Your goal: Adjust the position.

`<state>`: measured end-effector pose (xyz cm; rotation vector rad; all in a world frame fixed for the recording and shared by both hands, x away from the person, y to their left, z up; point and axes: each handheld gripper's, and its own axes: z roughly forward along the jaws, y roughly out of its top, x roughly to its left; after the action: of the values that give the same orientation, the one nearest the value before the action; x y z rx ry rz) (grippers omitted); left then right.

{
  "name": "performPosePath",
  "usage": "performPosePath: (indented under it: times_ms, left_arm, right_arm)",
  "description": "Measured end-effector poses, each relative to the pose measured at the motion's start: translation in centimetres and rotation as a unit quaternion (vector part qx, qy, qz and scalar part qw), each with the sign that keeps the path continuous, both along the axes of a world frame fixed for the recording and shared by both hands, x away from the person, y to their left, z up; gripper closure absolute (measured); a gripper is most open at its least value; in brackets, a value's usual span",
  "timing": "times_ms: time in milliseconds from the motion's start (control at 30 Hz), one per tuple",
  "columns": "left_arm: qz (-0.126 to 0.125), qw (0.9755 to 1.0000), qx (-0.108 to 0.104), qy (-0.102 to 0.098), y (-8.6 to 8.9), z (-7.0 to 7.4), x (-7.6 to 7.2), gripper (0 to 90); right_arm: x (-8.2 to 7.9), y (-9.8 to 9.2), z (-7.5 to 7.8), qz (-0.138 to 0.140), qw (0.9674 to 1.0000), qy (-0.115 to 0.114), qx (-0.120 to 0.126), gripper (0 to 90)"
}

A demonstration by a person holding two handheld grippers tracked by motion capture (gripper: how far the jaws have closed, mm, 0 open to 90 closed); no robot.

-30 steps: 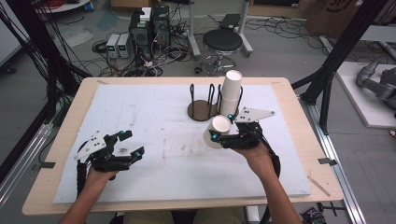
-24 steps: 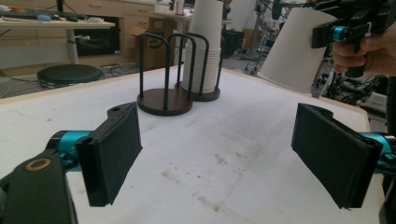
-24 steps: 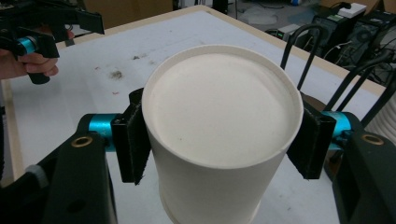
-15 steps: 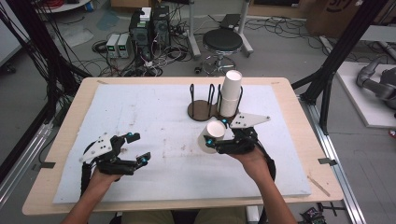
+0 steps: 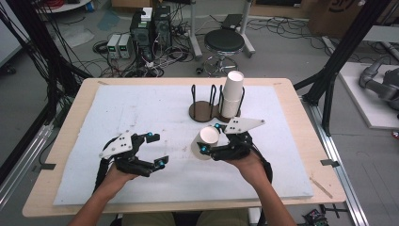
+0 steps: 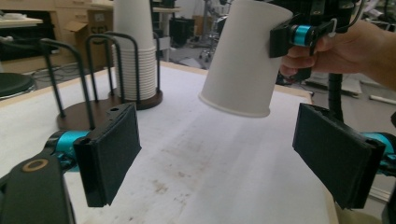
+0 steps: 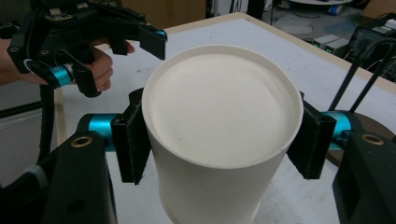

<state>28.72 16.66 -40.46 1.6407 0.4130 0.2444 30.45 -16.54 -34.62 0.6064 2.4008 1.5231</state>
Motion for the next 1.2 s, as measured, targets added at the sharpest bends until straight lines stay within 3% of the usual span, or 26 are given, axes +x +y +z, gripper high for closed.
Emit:
performPosePath:
  times_ms: [333, 433, 933, 1133, 1200]
  left_arm:
    - [-0.041, 0.9991, 0.006, -0.011, -2.5, 1.0, 0.5, 14.6]
    - [-0.054, 0.9982, 0.019, -0.015, -3.3, 1.0, 0.7, 14.6]
    - [-0.074, 0.9964, 0.041, -0.008, -5.2, 0.2, 1.3, 14.6]
    - [-0.08, 0.9956, 0.048, -0.004, -5.6, -0.1, 1.4, 15.1]
    - [-0.091, 0.9946, 0.049, -0.008, -5.7, 0.0, 1.4, 19.0]
  right_arm:
    - [-0.3, 1.2, -0.3, 0.018, 0.9998, 0.008, 0.008, 33.5]
    - [-0.3, 1.7, -0.2, 0.026, 0.9996, 0.007, 0.007, 33.5]
    - [-0.5, 2.7, -0.3, 0.05, 0.9984, 0.019, 0.021, 33.5]
    - [-0.6, 2.7, -0.3, 0.065, 0.9965, 0.032, 0.042, 33.6]
    - [-0.6, 2.6, -0.3, 0.066, 0.9958, 0.038, 0.05, 33.7]
